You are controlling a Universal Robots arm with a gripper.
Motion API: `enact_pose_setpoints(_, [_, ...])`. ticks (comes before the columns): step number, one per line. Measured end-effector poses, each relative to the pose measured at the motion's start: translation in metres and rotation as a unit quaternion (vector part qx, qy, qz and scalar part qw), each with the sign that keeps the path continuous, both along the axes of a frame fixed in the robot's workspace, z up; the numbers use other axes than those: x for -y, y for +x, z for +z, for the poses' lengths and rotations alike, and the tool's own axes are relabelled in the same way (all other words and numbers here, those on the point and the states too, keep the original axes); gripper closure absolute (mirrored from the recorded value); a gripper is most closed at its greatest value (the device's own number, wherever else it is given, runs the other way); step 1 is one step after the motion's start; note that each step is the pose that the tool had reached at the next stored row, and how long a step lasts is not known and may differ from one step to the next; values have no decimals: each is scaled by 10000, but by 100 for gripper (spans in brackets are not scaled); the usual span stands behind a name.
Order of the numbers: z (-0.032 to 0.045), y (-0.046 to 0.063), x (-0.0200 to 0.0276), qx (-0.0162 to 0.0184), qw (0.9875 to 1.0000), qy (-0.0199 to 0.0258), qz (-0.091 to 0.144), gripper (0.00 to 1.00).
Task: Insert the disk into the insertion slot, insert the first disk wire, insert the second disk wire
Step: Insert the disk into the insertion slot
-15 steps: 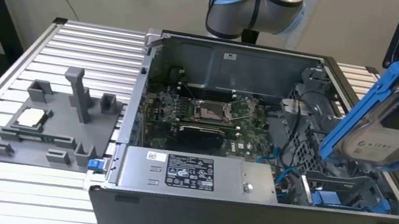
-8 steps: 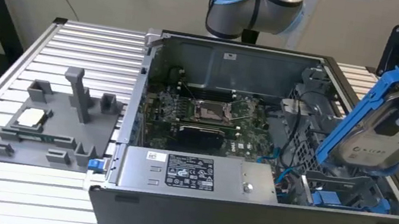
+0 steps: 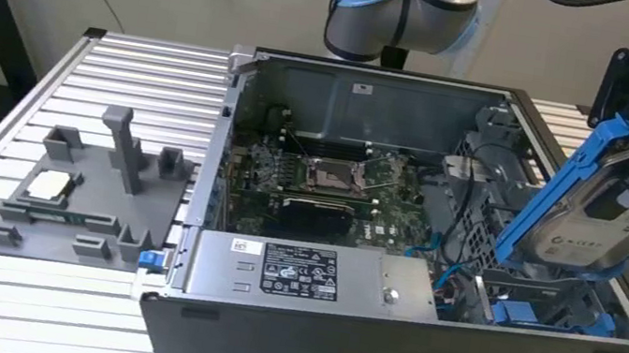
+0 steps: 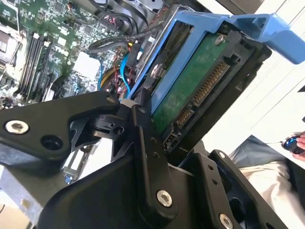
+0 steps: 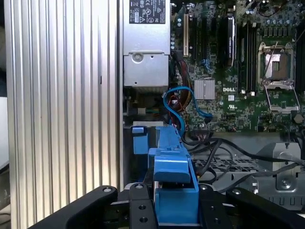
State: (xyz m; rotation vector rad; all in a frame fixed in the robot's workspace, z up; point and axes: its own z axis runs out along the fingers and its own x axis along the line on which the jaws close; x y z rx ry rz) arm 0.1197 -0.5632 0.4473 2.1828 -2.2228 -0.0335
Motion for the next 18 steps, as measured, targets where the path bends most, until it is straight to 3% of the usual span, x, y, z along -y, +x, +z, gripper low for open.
enact_pose_setpoints(6, [-17,0,0,0,10000,2,0,67])
enact_pose_setpoints(18, [-148,0,0,0,10000,1,0,67])
